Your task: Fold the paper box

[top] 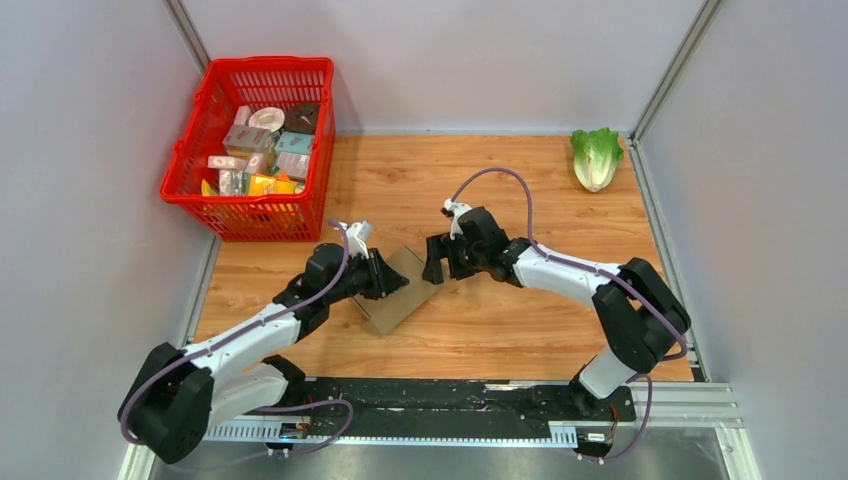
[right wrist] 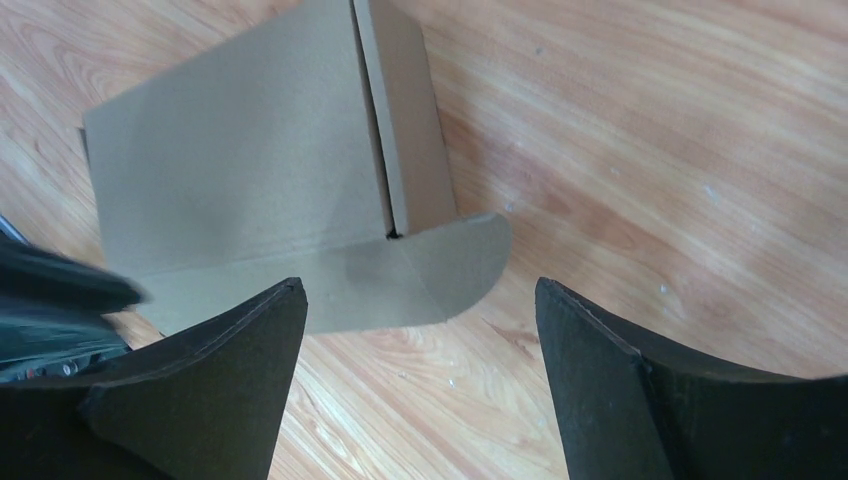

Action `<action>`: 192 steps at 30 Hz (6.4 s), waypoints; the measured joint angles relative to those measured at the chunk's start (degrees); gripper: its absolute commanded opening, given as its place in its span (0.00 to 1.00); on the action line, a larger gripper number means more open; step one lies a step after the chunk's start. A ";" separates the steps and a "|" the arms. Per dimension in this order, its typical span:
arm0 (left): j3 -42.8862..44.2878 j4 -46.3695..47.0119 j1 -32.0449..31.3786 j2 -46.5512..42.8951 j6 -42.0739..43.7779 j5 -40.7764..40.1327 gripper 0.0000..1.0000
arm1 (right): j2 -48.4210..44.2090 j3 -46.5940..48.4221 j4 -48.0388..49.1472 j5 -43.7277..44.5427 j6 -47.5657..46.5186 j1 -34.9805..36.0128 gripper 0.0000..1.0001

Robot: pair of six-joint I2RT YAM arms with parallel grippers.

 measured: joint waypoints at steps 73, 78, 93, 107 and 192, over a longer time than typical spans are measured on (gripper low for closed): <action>-14.86 -31.17 3.74 -42.95 -13.27 -21.05 0.80 | 13.75 3.30 16.06 -21.97 6.54 -10.54 0.11; -14.86 -29.62 4.26 -42.69 -14.45 -21.09 0.80 | 13.77 2.93 16.79 -22.34 7.15 -10.86 0.11; -15.30 -13.49 5.07 -29.24 -20.35 -21.24 0.80 | 14.40 2.93 17.94 -23.21 8.07 -10.99 0.11; -15.08 -18.18 5.14 -32.37 -26.60 -22.69 0.81 | 14.56 2.93 18.53 -23.17 8.11 -11.08 0.11; -7.96 -48.96 5.16 -55.58 -55.36 -11.43 0.35 | -0.74 -13.27 45.79 47.54 -70.64 45.94 0.69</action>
